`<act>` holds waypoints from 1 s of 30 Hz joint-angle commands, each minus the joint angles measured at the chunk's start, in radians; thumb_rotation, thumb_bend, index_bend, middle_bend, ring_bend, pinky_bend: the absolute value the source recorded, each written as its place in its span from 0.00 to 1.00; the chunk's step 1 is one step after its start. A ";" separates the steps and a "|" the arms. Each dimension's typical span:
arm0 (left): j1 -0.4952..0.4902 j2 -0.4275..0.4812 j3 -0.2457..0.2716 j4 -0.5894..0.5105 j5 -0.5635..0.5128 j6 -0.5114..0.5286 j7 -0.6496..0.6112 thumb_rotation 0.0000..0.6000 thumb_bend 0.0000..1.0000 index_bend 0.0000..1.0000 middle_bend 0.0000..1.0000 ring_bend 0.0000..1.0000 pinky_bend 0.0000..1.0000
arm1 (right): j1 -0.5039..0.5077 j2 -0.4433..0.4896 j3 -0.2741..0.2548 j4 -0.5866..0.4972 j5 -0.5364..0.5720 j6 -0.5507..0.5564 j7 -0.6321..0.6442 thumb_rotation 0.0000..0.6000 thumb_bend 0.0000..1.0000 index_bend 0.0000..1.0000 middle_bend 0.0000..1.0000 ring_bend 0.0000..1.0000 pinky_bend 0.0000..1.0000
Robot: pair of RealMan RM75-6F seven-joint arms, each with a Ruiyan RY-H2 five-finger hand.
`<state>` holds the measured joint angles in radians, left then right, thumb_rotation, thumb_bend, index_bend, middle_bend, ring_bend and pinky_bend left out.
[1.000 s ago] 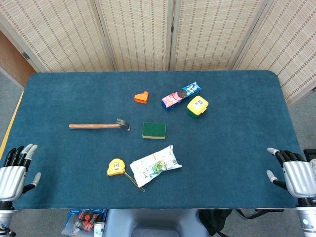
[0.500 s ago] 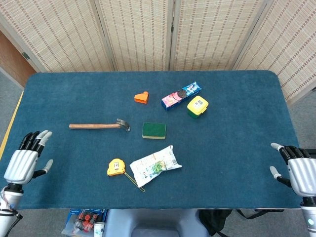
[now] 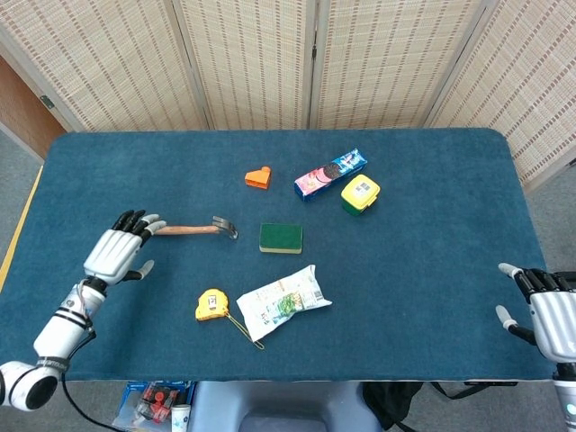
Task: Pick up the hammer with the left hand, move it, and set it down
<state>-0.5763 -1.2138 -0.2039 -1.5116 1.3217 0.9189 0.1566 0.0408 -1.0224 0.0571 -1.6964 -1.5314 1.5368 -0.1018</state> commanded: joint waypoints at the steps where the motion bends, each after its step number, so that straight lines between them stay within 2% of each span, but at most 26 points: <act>1: -0.066 -0.052 -0.024 0.058 -0.078 -0.076 0.050 1.00 0.36 0.16 0.14 0.00 0.00 | -0.002 0.000 -0.001 0.002 0.005 -0.002 0.003 1.00 0.27 0.24 0.33 0.27 0.30; 7: -0.153 -0.117 -0.034 0.137 -0.229 -0.182 0.127 1.00 0.36 0.10 0.15 0.00 0.00 | -0.002 -0.003 0.000 0.008 0.007 -0.006 0.007 1.00 0.27 0.24 0.33 0.26 0.30; 11: -0.202 -0.163 -0.035 0.189 -0.306 -0.210 0.174 1.00 0.36 0.09 0.15 0.00 0.00 | -0.002 -0.003 0.000 0.010 0.013 -0.010 0.011 1.00 0.27 0.24 0.33 0.26 0.30; 20: -0.298 -0.258 -0.018 0.308 -0.443 -0.246 0.270 1.00 0.36 0.11 0.15 0.00 0.00 | -0.004 -0.008 0.001 0.020 0.028 -0.018 0.015 1.00 0.27 0.24 0.33 0.26 0.30; 30: -0.377 -0.341 0.016 0.409 -0.582 -0.271 0.358 1.00 0.36 0.17 0.21 0.00 0.00 | -0.009 -0.008 0.002 0.028 0.044 -0.023 0.021 1.00 0.27 0.24 0.33 0.26 0.30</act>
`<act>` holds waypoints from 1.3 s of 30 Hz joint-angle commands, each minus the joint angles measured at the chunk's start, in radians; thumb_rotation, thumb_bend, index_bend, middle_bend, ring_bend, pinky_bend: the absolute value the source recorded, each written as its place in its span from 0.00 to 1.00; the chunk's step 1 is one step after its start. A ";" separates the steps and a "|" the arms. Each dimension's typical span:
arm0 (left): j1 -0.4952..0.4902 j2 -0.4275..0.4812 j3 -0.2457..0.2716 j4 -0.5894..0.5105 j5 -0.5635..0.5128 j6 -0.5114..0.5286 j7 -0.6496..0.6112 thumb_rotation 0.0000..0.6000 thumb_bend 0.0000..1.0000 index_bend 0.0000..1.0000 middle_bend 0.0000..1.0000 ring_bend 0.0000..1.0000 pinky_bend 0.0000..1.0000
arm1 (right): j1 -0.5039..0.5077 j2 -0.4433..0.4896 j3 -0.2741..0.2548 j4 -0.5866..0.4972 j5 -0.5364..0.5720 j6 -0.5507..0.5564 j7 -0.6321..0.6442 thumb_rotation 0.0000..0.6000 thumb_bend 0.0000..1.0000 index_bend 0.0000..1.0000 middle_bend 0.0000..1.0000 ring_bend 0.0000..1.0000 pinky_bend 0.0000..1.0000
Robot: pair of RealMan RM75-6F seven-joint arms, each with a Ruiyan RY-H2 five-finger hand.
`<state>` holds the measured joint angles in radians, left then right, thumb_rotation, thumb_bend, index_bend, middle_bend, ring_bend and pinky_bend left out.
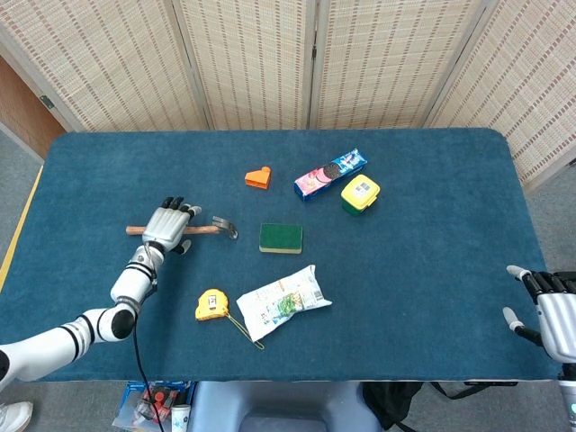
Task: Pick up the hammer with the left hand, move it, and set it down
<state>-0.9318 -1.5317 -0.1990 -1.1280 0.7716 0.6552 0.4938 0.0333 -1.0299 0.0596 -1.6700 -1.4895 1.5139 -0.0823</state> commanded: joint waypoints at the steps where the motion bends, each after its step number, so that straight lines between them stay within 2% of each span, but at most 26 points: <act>1: -0.026 -0.028 0.014 0.031 -0.040 -0.007 0.027 1.00 0.36 0.17 0.22 0.00 0.00 | -0.002 -0.001 0.000 0.003 0.004 0.000 0.003 1.00 0.27 0.24 0.33 0.26 0.30; 4: -0.043 -0.043 0.024 0.044 -0.071 -0.009 0.047 1.00 0.36 0.19 0.25 0.01 0.00 | -0.005 -0.002 0.000 0.006 0.008 0.000 0.005 1.00 0.27 0.24 0.33 0.26 0.30; 14: -0.079 -0.079 0.043 0.077 -0.124 0.003 0.082 1.00 0.36 0.27 0.35 0.14 0.00 | -0.012 -0.002 0.000 0.016 0.017 0.001 0.018 1.00 0.27 0.24 0.33 0.26 0.30; 18: -0.088 -0.085 0.046 0.081 -0.137 0.001 0.084 1.00 0.36 0.29 0.37 0.15 0.00 | -0.012 -0.003 0.001 0.020 0.018 0.000 0.023 1.00 0.27 0.24 0.33 0.26 0.30; 28: -0.107 -0.105 0.057 0.111 -0.158 -0.009 0.089 1.00 0.45 0.34 0.42 0.25 0.00 | -0.016 -0.005 0.003 0.030 0.028 -0.003 0.034 1.00 0.27 0.24 0.33 0.26 0.30; 39: -0.117 -0.120 0.064 0.138 -0.182 -0.028 0.076 1.00 0.46 0.37 0.46 0.30 0.00 | -0.011 -0.005 0.006 0.033 0.031 -0.014 0.040 1.00 0.27 0.24 0.33 0.26 0.30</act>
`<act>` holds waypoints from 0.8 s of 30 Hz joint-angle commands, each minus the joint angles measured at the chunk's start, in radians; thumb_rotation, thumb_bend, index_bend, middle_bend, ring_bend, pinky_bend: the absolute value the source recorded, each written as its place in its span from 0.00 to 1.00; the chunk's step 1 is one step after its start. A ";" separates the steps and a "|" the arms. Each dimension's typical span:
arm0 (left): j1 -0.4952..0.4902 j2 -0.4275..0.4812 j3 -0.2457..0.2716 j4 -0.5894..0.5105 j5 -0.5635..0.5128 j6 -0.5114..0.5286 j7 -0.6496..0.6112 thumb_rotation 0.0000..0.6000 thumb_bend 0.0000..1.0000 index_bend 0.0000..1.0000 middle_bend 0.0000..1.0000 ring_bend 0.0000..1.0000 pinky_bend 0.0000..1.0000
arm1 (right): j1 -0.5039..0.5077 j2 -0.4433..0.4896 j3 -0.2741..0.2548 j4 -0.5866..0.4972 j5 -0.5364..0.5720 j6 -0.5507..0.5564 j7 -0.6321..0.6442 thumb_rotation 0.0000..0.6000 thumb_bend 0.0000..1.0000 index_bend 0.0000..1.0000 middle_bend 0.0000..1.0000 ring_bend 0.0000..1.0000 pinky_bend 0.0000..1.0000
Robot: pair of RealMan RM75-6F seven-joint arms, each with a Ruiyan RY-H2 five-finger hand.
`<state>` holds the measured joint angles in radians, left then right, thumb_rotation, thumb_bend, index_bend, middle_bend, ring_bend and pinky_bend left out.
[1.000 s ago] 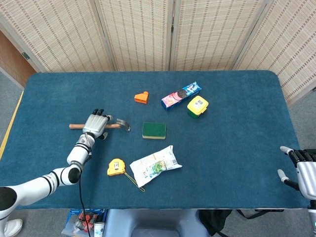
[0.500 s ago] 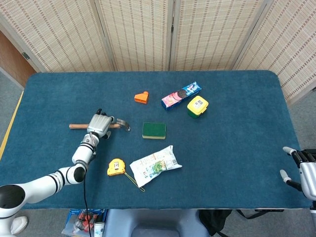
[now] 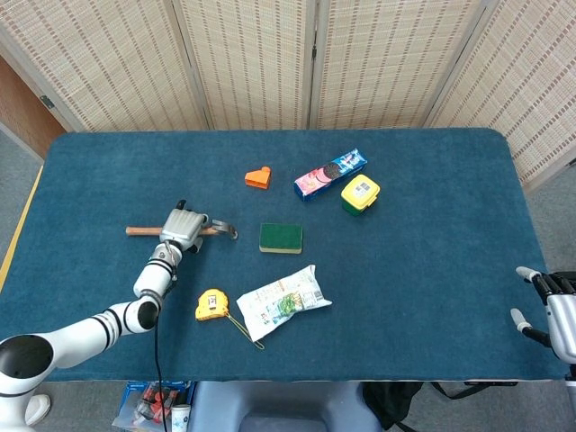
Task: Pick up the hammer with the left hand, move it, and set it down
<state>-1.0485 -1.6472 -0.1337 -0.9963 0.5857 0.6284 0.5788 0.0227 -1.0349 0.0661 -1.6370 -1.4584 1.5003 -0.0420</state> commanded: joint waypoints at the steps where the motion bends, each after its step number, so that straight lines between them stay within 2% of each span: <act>1: 0.001 -0.007 -0.001 0.012 0.009 -0.003 -0.014 1.00 0.46 0.38 0.47 0.31 0.01 | 0.000 0.000 0.000 0.000 0.001 -0.001 -0.001 1.00 0.27 0.24 0.33 0.26 0.30; 5: 0.000 -0.019 0.002 0.036 0.016 -0.016 -0.026 1.00 0.46 0.40 0.49 0.33 0.04 | -0.002 -0.001 0.001 0.000 0.005 -0.001 -0.002 1.00 0.27 0.24 0.33 0.26 0.30; 9: 0.005 -0.032 -0.010 0.060 0.042 -0.020 -0.067 1.00 0.49 0.45 0.55 0.39 0.12 | -0.004 -0.001 0.001 -0.001 0.005 0.002 -0.002 1.00 0.27 0.24 0.34 0.26 0.30; 14: 0.033 -0.028 -0.046 0.057 0.164 -0.010 -0.204 1.00 0.59 0.54 0.64 0.47 0.34 | -0.006 -0.002 0.001 -0.001 0.009 0.003 -0.001 1.00 0.27 0.24 0.34 0.26 0.30; 16: 0.047 -0.013 -0.063 0.040 0.225 -0.013 -0.280 1.00 0.62 0.58 0.67 0.51 0.49 | -0.007 -0.001 0.001 -0.001 0.008 0.004 -0.002 1.00 0.27 0.24 0.34 0.26 0.30; 18: 0.057 0.002 -0.072 0.026 0.278 -0.018 -0.339 1.00 0.64 0.60 0.70 0.54 0.58 | -0.008 -0.001 0.001 -0.002 0.006 0.006 -0.002 1.00 0.27 0.24 0.34 0.26 0.30; 22: 0.078 0.036 -0.086 -0.017 0.386 -0.028 -0.467 1.00 0.68 0.65 0.75 0.60 0.75 | -0.008 -0.001 0.001 -0.005 0.002 0.009 -0.004 1.00 0.27 0.24 0.34 0.26 0.30; 24: 0.091 0.053 -0.094 -0.046 0.445 -0.022 -0.540 1.00 0.68 0.65 0.76 0.61 0.80 | -0.008 -0.001 0.001 -0.006 0.001 0.009 -0.006 1.00 0.27 0.24 0.34 0.26 0.30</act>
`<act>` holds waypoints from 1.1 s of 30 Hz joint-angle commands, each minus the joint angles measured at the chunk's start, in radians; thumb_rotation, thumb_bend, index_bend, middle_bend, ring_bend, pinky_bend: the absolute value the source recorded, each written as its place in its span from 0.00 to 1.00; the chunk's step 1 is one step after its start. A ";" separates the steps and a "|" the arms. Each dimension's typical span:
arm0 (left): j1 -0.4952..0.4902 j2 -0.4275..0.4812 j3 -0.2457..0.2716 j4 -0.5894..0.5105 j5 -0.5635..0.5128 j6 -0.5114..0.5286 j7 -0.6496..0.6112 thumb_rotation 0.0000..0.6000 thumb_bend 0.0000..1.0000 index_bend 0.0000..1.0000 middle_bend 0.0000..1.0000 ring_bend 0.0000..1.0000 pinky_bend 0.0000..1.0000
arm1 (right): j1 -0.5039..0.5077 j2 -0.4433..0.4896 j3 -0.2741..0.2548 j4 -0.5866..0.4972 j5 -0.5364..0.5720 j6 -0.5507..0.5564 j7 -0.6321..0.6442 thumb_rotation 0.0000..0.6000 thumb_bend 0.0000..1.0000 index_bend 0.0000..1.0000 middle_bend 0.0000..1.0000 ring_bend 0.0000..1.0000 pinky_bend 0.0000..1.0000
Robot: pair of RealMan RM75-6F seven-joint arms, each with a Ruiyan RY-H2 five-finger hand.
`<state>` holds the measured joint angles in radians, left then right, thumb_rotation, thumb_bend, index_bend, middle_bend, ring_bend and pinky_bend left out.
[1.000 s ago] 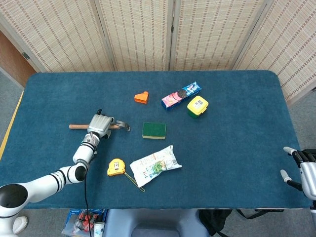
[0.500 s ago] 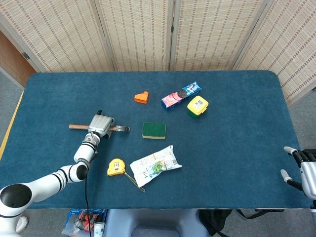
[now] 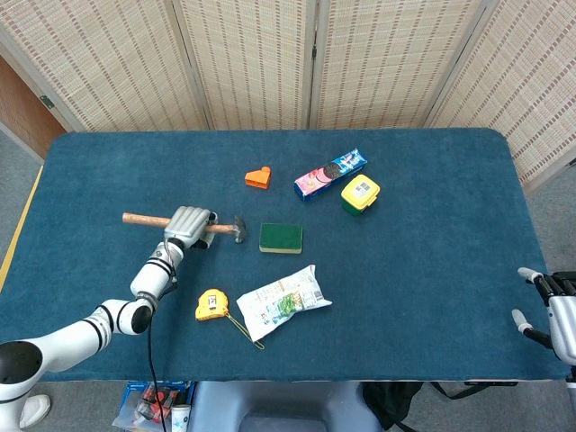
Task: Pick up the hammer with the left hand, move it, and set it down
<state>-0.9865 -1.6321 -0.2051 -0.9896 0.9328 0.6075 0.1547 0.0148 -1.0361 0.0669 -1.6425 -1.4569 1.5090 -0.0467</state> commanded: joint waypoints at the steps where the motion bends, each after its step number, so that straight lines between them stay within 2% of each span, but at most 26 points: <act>1: 0.036 0.047 -0.026 -0.069 0.132 0.005 -0.157 1.00 0.69 0.66 0.77 0.62 0.83 | 0.000 0.000 0.000 -0.002 -0.001 0.000 -0.002 1.00 0.27 0.24 0.34 0.26 0.30; 8: 0.063 0.102 -0.050 -0.159 0.272 0.004 -0.416 1.00 0.69 0.69 0.81 0.70 0.93 | 0.000 0.000 -0.003 -0.010 -0.010 0.001 -0.009 1.00 0.27 0.24 0.34 0.26 0.30; 17: 0.061 0.143 -0.033 -0.226 0.397 -0.008 -0.621 1.00 0.69 0.72 0.89 0.85 1.00 | 0.002 0.001 -0.007 -0.019 -0.011 -0.006 -0.019 1.00 0.27 0.24 0.34 0.26 0.30; 24: 0.043 0.138 -0.018 -0.229 0.423 -0.005 -0.632 1.00 0.69 0.73 0.95 0.93 1.00 | 0.003 0.001 -0.010 -0.023 -0.011 -0.012 -0.023 1.00 0.27 0.24 0.35 0.26 0.30; 33: 0.022 0.109 -0.017 -0.186 0.359 -0.022 -0.559 1.00 0.69 0.74 1.00 0.97 1.00 | 0.003 -0.002 -0.010 -0.014 -0.002 -0.021 -0.016 1.00 0.27 0.24 0.35 0.26 0.30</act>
<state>-0.9611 -1.5153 -0.2225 -1.1855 1.3054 0.5871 -0.4219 0.0181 -1.0384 0.0565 -1.6568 -1.4587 1.4881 -0.0629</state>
